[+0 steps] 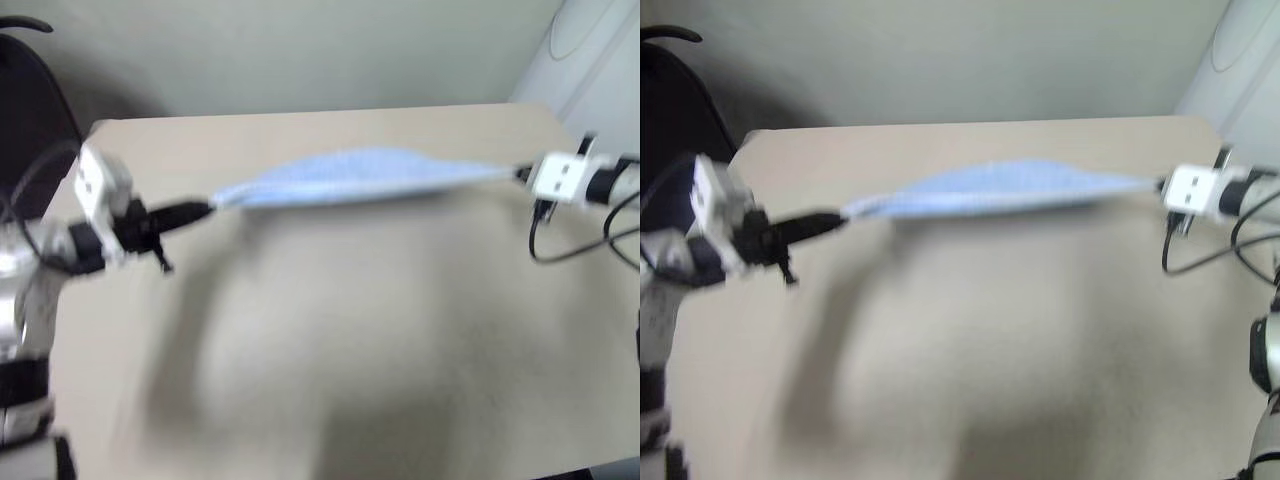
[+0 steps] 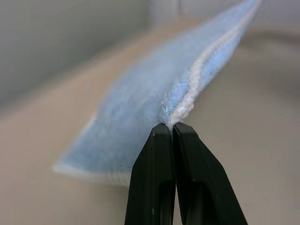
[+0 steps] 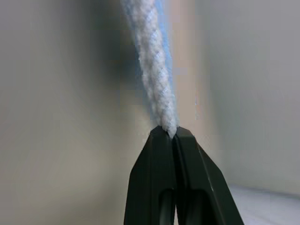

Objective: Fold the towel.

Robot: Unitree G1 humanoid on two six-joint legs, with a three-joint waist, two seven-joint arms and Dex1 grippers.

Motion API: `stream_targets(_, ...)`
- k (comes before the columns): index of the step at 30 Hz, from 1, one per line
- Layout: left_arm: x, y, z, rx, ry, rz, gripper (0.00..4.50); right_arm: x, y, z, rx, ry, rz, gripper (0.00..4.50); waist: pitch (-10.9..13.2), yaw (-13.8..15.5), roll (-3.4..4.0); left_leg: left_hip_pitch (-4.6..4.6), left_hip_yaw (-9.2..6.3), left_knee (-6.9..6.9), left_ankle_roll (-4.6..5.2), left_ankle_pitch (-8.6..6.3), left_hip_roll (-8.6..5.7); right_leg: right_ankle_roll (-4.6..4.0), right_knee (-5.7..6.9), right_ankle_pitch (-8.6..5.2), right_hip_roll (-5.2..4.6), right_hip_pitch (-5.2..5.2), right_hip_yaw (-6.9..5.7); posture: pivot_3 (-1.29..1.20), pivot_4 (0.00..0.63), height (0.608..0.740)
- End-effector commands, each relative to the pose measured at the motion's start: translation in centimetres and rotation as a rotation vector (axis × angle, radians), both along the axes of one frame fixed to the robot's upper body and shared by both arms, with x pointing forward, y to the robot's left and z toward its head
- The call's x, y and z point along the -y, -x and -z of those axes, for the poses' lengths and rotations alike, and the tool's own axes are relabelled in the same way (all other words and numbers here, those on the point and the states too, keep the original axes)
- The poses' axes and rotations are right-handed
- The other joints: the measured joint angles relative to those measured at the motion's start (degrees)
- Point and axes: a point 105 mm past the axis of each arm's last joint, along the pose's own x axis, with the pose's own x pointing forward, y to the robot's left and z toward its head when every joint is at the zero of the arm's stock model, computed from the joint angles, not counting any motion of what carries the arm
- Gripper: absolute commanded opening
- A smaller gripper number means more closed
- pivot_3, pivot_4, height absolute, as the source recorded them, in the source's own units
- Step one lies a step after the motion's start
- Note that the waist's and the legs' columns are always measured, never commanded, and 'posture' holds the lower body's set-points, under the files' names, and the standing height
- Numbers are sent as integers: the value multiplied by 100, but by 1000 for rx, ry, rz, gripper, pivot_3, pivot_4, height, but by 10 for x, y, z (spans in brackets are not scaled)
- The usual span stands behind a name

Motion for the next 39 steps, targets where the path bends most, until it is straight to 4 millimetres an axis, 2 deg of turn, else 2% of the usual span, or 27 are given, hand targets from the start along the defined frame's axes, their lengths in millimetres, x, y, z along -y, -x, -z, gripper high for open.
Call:
stream_targets(1,15,37,6,-24,0,28,48,-2,27,2,-89,-36,-100,0,0,30,0,-10,1,0,0,0,0,2,-12,0,0,-2,1,0,150,740)
stream_targets(4,23,61,31,-121,10,17,48,-2,49,20,-223,-48,-125,0,1,50,0,12,6,4,2,-1,0,8,-10,-2,-4,21,4,0,150,740)
stream_targets(8,26,83,44,-228,60,-4,48,5,66,24,-321,-46,-102,0,8,41,-11,87,9,12,21,-9,4,13,26,-2,-10,66,7,0,150,740)
stream_targets(9,27,88,47,-247,63,-3,48,6,68,24,-335,-42,-98,0,11,32,-16,122,11,6,53,-26,5,11,37,-4,-11,92,9,0,150,740)
stream_targets(11,27,95,50,-276,72,-10,48,7,71,24,-354,-34,-93,0,20,3,-19,200,11,-8,58,-16,8,-6,52,-9,-9,169,9,0,150,740)
stream_targets(13,24,97,51,-295,104,-37,48,7,70,23,-356,-32,-89,0,23,-27,-19,302,15,-17,67,-10,10,-84,52,-71,-8,274,11,0,150,740)
stream_targets(14,22,97,52,-302,120,-50,48,7,68,21,-348,-29,-86,0,22,-37,-18,338,19,-18,69,-8,9,-82,54,-87,-7,312,17,0,150,740)
stream_targets(16,15,91,52,-303,159,-95,48,4,59,17,-310,-24,-81,0,20,-48,-15,365,20,-13,76,-4,9,-11,56,-131,-4,345,27,0,150,740)
stream_targets(17,11,86,49,-286,180,-115,48,1,51,15,-287,-23,-82,0,19,-48,-12,363,23,-10,75,-4,7,-3,59,-132,-4,343,38,0,150,740)
stream_targets(18,8,80,47,-271,206,-136,48,-3,43,13,-264,-22,-81,0,15,-45,-8,356,26,-9,75,-3,4,-5,60,-110,-4,339,46,0,150,740)
stream_targets(20,5,72,43,-258,241,-160,48,-7,34,11,-240,-17,-80,0,14,-45,-8,346,29,-5,77,-6,2,49,62,-64,-4,302,57,0,150,740)
stream_targets(23,-9,48,44,-241,266,-243,48,-22,2,4,-167,-2,-47,0,8,-36,2,310,31,-1,75,-9,2,51,63,-42,-6,265,61,0,150,740)
stream_targets(26,-14,31,50,-228,241,-283,48,-34,-18,5,-136,45,-17,0,5,-35,9,251,30,-4,69,-14,2,43,67,-38,-4,195,66,0,150,740)
stream_targets(29,-19,15,57,-217,215,-323,48,-46,-36,9,-112,88,29,0,5,-28,9,232,30,-5,59,-21,2,35,65,-34,-5,174,68,0,150,740)
stream_targets(33,-19,5,67,-223,165,-322,48,-54,-49,17,-83,145,72,0,5,-19,9,211,32,-3,56,-27,2,31,62,-32,-5,155,70,0,150,740)
stream_targets(39,-17,-1,81,-246,97,-310,48,-58,-57,29,-59,203,102,0,5,-4,9,178,36,-2,52,-35,2,30,67,-32,-5,116,77,0,150,740)
